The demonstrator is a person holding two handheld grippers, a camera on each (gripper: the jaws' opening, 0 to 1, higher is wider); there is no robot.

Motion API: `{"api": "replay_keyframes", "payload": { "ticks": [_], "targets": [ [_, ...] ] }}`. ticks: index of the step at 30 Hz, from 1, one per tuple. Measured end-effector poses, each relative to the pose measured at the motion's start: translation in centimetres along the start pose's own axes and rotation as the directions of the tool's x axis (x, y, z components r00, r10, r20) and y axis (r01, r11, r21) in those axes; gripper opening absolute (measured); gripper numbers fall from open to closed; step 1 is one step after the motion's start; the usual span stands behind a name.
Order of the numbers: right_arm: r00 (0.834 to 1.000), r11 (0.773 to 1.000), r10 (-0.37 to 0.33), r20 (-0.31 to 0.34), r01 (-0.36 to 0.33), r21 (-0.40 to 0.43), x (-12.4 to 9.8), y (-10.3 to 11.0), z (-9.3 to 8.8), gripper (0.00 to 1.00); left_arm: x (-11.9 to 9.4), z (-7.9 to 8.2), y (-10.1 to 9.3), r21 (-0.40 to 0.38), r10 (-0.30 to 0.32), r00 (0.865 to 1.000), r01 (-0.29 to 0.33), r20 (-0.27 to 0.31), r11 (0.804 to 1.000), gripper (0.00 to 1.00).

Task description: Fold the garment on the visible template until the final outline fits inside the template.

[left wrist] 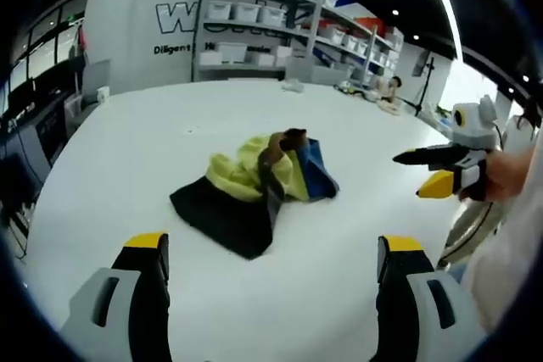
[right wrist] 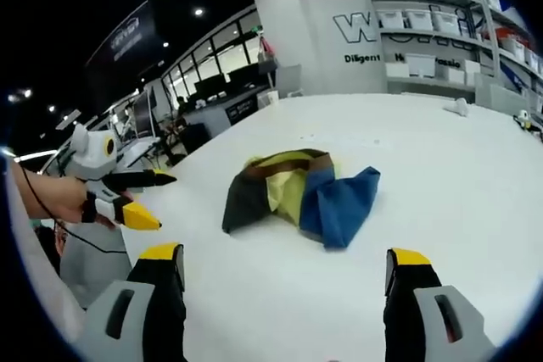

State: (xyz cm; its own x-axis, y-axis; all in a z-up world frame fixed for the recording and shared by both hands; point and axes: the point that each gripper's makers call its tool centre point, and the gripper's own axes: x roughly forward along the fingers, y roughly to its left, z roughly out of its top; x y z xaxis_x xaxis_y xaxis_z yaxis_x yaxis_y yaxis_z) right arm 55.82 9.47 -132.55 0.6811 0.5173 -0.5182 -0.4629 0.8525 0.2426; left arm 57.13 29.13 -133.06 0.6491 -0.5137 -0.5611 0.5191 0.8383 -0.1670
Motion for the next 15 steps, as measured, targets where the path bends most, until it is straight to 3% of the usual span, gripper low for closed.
{"api": "replay_keyframes", "payload": {
  "ticks": [4,7,11,15],
  "targets": [
    [0.999,0.999,-0.05,-0.004,0.05,0.019,-0.5,0.0,-0.3,0.98,0.4,-0.3,-0.6,0.031,-0.054,0.999,0.054,0.004,0.998,0.99],
    [0.996,0.996,-0.086,0.007,0.086,0.008,-1.3,0.2,-0.2,0.98,0.3,-0.1,-0.7,0.062,-0.061,0.998,0.06,0.021,0.996,0.99],
    [0.995,0.995,-0.102,0.0,0.102,0.018,-2.4,0.5,-0.4,0.98,0.8,-1.2,-0.6,-0.028,-0.076,0.997,0.077,0.013,0.997,0.99],
    [0.993,0.993,-0.117,0.035,0.117,-0.004,-3.1,0.8,-0.1,0.98,0.9,-1.0,-1.1,0.025,-0.095,0.995,0.094,0.023,0.995,0.99]
  ]
}}
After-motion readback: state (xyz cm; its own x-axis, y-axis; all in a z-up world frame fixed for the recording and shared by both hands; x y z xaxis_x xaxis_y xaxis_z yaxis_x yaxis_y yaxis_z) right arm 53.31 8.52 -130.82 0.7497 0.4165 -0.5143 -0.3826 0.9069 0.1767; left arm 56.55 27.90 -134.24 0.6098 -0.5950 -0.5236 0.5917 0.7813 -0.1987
